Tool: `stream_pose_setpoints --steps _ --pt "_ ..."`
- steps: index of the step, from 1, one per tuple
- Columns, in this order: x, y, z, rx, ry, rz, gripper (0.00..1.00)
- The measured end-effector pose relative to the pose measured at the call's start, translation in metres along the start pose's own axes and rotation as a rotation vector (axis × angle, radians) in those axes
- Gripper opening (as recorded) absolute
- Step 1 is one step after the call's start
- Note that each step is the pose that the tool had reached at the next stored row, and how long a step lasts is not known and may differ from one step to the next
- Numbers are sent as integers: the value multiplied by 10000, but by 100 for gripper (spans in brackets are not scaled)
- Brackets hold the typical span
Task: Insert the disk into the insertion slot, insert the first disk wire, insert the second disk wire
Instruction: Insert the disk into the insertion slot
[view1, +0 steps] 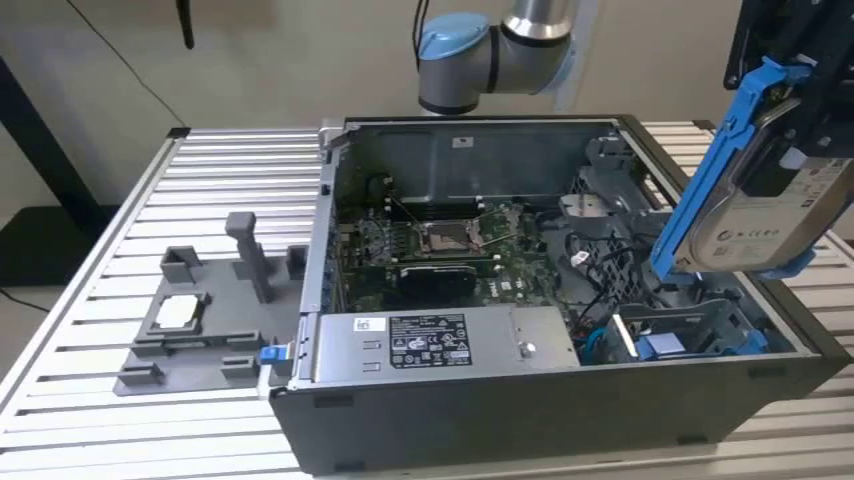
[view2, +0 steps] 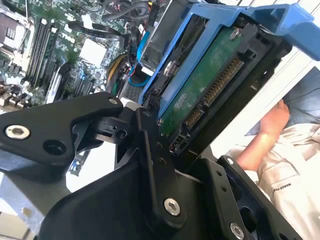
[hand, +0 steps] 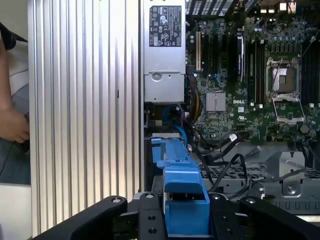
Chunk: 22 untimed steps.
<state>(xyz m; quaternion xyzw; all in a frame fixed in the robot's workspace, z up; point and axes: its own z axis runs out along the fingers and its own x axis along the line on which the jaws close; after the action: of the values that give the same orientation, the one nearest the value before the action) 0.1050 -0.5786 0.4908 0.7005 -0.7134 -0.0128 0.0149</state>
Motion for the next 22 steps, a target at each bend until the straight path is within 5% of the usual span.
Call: stream_pose_setpoints --steps 22 --pt "-2 -50 374 16 -105 -5 33"
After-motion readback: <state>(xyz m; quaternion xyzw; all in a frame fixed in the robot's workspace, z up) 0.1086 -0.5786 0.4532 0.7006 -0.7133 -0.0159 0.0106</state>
